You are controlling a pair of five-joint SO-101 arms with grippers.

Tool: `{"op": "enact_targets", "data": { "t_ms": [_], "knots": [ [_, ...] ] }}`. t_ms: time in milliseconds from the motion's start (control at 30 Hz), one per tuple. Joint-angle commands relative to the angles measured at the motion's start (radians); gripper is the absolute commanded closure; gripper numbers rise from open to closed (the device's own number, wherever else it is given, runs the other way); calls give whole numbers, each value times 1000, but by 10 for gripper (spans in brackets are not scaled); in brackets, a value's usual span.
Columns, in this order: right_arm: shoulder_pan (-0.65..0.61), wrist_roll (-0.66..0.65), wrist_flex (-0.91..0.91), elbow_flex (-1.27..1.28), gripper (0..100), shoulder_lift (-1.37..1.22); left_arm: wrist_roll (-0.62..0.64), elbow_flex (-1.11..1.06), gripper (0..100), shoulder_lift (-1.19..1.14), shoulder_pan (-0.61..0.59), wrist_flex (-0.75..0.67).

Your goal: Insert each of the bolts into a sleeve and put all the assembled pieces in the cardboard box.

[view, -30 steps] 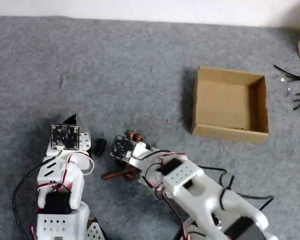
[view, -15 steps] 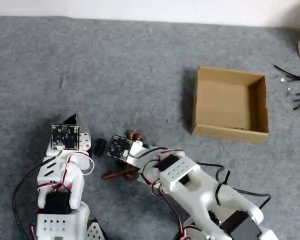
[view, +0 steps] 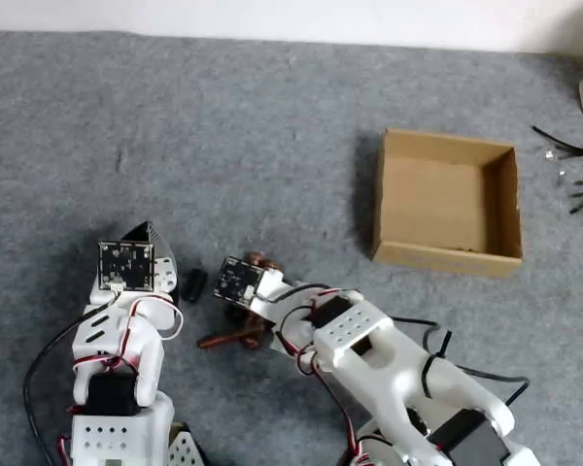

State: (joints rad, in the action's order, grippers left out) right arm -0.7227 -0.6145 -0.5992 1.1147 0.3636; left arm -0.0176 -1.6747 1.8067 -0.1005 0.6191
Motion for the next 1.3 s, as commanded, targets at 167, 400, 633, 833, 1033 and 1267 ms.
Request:
{"op": "enact_targets", "data": {
  "t_ms": [167,400,633,833,1033,1267],
  "knots": [
    [82,132,33,140,994,418,9,19,993,8,-10,-28],
    [162,144,56,292,994,691,6,21,992,1,71,-23],
    [208,183,54,352,994,812,-195,101,992,-30,222,91],
    [277,226,76,386,994,848,-361,189,993,-205,364,215],
    [298,235,79,387,994,865,-517,228,993,-406,581,298],
    [298,235,79,387,994,862,-569,231,901,-515,628,315]
  ]
}}
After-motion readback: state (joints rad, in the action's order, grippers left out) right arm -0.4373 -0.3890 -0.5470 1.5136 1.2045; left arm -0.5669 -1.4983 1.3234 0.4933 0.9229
